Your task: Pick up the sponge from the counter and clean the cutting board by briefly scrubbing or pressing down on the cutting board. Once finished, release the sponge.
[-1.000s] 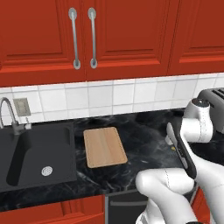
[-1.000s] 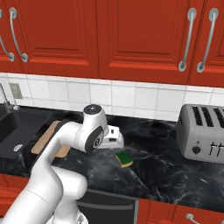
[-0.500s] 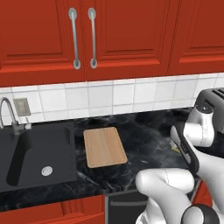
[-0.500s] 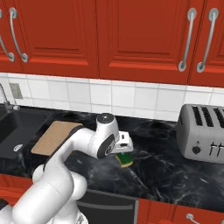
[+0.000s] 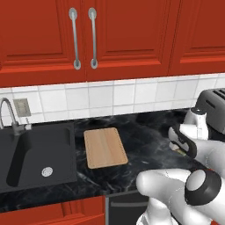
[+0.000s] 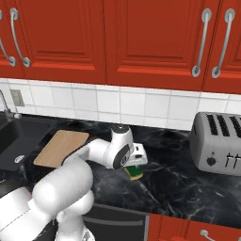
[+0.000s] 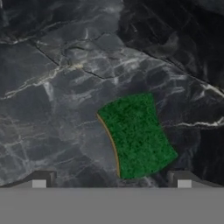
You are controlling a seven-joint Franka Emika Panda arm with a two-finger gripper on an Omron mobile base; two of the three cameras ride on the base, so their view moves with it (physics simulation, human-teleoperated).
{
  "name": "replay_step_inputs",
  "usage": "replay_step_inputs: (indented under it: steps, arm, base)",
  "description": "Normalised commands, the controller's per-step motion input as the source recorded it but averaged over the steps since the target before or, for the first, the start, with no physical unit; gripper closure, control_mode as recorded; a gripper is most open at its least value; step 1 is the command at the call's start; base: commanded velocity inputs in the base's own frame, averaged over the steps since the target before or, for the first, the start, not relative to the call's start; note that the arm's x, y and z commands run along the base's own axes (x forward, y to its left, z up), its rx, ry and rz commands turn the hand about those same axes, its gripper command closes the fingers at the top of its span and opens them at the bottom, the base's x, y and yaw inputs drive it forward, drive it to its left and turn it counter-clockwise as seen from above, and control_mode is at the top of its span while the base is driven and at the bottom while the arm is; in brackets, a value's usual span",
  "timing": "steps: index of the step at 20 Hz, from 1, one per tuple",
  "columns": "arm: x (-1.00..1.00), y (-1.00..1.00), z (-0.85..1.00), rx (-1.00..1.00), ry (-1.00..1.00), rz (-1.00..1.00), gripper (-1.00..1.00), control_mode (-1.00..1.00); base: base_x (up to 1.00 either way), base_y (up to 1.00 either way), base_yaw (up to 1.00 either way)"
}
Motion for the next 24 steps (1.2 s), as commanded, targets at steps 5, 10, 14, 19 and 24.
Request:
replay_step_inputs:
  steps: [5, 10, 14, 19, 24]
  arm:
    - [0.21, -0.21, -0.23, 0.0, 0.04, 0.02, -1.0, -1.0]
    - [0.12, -0.17, -0.19, 0.0, 0.0, 0.02, -1.0, -1.0]
    - [0.02, -0.02, -0.32, -0.04, 0.0, 0.05, -1.0, -1.0]
    - [0.0, 0.02, -0.43, -0.08, 0.0, 0.1, -1.0, -1.0]
    - [0.0, 0.07, -0.34, -0.04, 0.0, 0.13, -1.0, -1.0]
  base:
    - [0.0, 0.0, 0.0]
    - [0.0, 0.0, 0.0]
    - [0.0, 0.0, 0.0]
    - [0.0, 0.0, 0.0]
    - [0.0, 0.0, 0.0]
